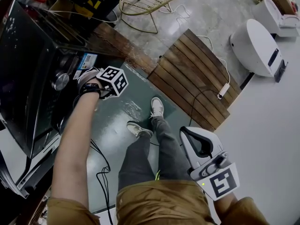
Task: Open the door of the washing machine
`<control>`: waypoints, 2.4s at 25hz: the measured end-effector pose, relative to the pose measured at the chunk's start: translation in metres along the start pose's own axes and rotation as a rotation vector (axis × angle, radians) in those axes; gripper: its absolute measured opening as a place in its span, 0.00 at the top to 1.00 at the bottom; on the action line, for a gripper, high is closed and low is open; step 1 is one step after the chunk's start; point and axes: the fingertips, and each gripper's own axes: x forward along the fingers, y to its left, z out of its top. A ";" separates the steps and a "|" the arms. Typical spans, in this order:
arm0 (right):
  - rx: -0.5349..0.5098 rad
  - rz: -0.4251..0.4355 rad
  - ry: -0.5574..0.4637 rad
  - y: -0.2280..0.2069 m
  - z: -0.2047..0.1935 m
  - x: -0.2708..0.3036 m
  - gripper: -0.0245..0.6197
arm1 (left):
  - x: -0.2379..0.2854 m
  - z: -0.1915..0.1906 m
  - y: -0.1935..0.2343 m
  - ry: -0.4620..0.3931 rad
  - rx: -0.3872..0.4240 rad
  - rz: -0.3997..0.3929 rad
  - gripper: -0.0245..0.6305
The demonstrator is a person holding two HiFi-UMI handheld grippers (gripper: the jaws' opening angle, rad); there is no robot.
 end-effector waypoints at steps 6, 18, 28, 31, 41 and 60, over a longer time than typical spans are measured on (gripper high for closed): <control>0.011 -0.012 -0.003 -0.002 0.000 0.005 0.95 | 0.000 0.000 -0.002 -0.013 0.009 -0.005 0.70; 0.012 0.005 0.009 0.002 -0.006 0.019 0.95 | 0.009 0.008 0.001 0.065 -0.042 0.002 0.69; 0.011 0.027 0.028 0.019 -0.015 0.010 0.96 | 0.003 0.009 -0.005 -0.078 -0.050 -0.018 0.71; 0.007 0.031 0.036 0.019 -0.016 0.014 0.95 | -0.015 0.030 -0.048 -0.166 0.003 -0.099 0.72; -0.031 0.067 0.020 0.034 -0.006 0.015 0.95 | -0.033 0.047 -0.119 -0.237 0.032 -0.073 0.73; -0.090 0.153 0.027 0.051 -0.027 0.009 0.95 | -0.061 0.039 -0.214 -0.276 0.060 -0.091 0.71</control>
